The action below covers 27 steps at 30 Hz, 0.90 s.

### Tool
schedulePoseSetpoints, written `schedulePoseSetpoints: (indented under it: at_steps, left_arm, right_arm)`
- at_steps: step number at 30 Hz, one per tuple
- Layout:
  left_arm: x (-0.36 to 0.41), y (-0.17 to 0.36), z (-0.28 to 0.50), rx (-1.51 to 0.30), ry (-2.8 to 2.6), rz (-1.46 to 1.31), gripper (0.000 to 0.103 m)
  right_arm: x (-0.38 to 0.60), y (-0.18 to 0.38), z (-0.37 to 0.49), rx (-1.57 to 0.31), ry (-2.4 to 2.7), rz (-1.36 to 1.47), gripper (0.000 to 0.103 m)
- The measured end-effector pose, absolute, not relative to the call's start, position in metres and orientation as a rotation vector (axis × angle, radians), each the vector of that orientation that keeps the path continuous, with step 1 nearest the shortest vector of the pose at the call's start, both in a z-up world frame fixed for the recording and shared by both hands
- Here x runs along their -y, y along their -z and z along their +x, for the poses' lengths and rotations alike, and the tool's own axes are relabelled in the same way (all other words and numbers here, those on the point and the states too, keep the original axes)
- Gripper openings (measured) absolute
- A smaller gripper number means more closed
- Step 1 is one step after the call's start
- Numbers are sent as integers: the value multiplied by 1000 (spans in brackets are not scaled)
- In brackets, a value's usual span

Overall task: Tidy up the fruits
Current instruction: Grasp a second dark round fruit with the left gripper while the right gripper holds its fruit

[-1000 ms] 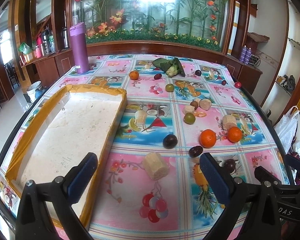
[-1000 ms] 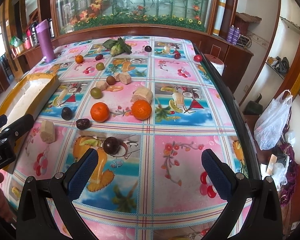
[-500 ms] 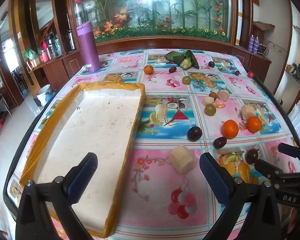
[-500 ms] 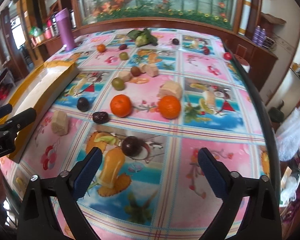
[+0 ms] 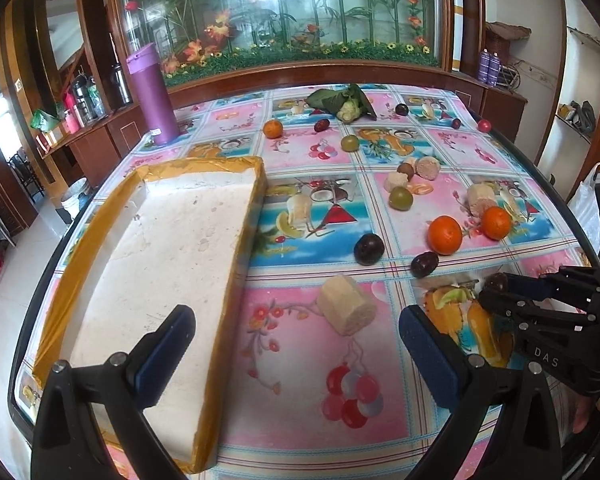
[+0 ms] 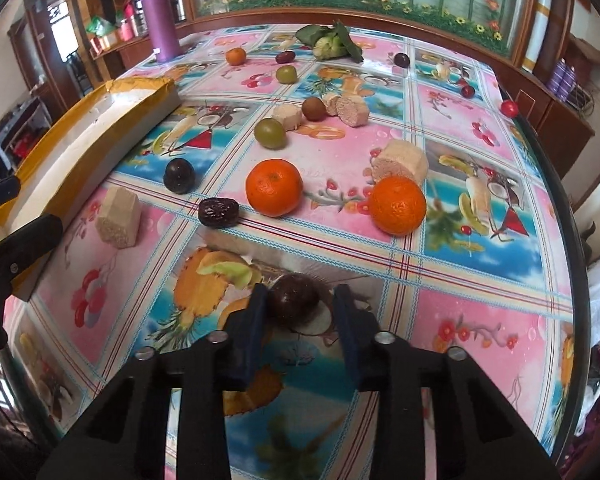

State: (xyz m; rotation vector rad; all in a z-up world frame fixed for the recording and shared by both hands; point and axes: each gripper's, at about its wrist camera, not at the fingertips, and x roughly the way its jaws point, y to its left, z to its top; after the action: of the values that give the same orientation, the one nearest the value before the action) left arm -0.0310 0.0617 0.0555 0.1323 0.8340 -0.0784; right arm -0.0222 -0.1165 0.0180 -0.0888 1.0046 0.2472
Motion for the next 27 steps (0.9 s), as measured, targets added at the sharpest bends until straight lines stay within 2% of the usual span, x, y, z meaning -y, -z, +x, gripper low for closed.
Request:
schedulePoseSetpoints:
  at_steps: [17,20,22,27]
  left_arm:
    - [-23,-38,29,-1007,196,48,101]
    - [-27,-36,42,-1027,163,-12,96]
    - [-28,-32,47,-1042,154,-42,87]
    - [-27,-18,54,-1078,148,-72,72]
  right_arm:
    - [152,-35,-46,-936,-225,-43,24]
    - [157,-32,-48,-941,-237,-21,24]
    - [159,-31,-49,-945,-244,-11,24]
    - [162,-30,-49,-946,-257,-8,24]
